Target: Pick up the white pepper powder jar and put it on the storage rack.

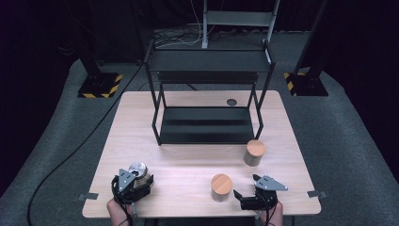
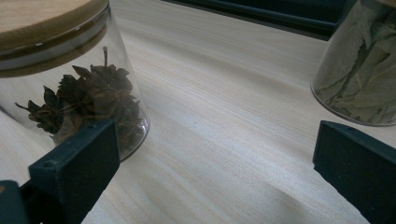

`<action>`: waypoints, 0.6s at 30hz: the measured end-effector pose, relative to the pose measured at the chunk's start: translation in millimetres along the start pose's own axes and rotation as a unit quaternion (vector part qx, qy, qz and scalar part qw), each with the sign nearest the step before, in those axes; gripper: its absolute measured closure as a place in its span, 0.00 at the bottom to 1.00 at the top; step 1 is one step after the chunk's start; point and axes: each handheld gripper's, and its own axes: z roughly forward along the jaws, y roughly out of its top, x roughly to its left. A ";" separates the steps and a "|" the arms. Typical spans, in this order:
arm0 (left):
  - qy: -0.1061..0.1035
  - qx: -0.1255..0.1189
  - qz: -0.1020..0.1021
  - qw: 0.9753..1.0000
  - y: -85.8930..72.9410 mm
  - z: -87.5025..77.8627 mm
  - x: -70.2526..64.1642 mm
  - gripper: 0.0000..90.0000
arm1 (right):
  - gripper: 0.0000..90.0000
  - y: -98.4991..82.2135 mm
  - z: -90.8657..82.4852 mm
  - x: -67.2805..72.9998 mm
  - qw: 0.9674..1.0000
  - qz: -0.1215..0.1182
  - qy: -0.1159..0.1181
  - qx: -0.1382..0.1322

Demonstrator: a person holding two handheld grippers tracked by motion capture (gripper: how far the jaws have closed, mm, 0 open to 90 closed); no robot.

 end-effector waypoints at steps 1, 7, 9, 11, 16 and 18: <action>-0.003 -0.001 0.002 1.000 2.5 -0.9 -0.9 0.33 | 0.00 0.0 -0.1 -0.1 1.000 0.001 0.000 0.000; -0.008 0.001 0.013 1.000 9.4 -2.6 -3.9 0.33 | 0.00 0.0 0.0 -0.1 1.000 0.001 -0.001 0.000; -0.009 -0.001 0.014 1.000 10.8 -3.1 -4.6 0.33 | 0.00 0.1 0.1 -0.2 1.000 0.001 0.000 0.001; -0.011 -0.002 0.015 1.000 11.6 -3.1 -5.2 0.33 | 0.00 0.0 0.1 0.1 1.000 0.000 -0.001 0.001; -0.013 0.003 0.022 1.000 14.5 -1.2 -6.5 0.33 | 0.00 0.1 0.3 0.1 1.000 0.000 -0.001 0.001; -0.014 0.004 0.023 1.000 15.8 -0.8 -6.8 0.33 | 0.00 0.1 0.4 0.1 1.000 0.000 -0.001 0.002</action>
